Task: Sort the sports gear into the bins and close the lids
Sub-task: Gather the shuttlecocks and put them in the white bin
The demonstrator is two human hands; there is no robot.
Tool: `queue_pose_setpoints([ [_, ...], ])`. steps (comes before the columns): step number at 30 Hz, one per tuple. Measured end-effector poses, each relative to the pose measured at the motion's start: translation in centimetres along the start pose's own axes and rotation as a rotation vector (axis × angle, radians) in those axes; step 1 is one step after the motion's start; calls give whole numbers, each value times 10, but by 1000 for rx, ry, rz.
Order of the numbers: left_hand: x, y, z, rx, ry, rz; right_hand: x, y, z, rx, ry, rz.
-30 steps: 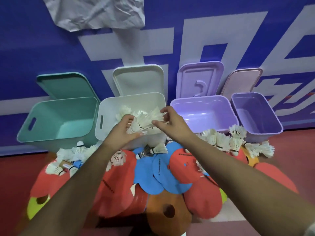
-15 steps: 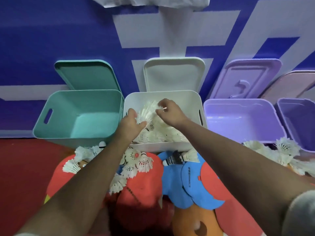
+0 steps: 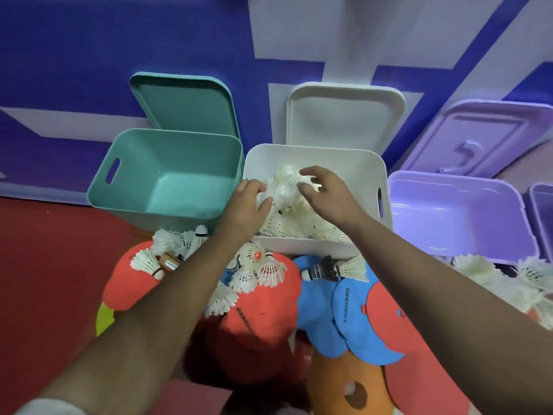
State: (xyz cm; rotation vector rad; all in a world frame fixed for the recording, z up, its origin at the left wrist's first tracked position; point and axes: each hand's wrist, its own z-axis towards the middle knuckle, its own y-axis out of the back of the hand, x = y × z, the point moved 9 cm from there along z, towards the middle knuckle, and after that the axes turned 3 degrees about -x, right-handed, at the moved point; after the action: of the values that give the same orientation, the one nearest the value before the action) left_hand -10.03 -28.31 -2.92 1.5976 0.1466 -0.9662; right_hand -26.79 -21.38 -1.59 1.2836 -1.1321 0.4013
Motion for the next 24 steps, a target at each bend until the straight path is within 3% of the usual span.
queue_pose_setpoints([
  [5,15,26,-71,-19,32,-31,11,6,-66,-17,62,181],
  [9,43,39,-127,-62,151,-29,6,-23,-115,124,93,211],
  [14,74,43,-172,-94,285,20,-18,-57,-139,173,95,-21],
  [24,105,28,-140,35,277,86,-50,-104,-128,115,-61,-365],
])
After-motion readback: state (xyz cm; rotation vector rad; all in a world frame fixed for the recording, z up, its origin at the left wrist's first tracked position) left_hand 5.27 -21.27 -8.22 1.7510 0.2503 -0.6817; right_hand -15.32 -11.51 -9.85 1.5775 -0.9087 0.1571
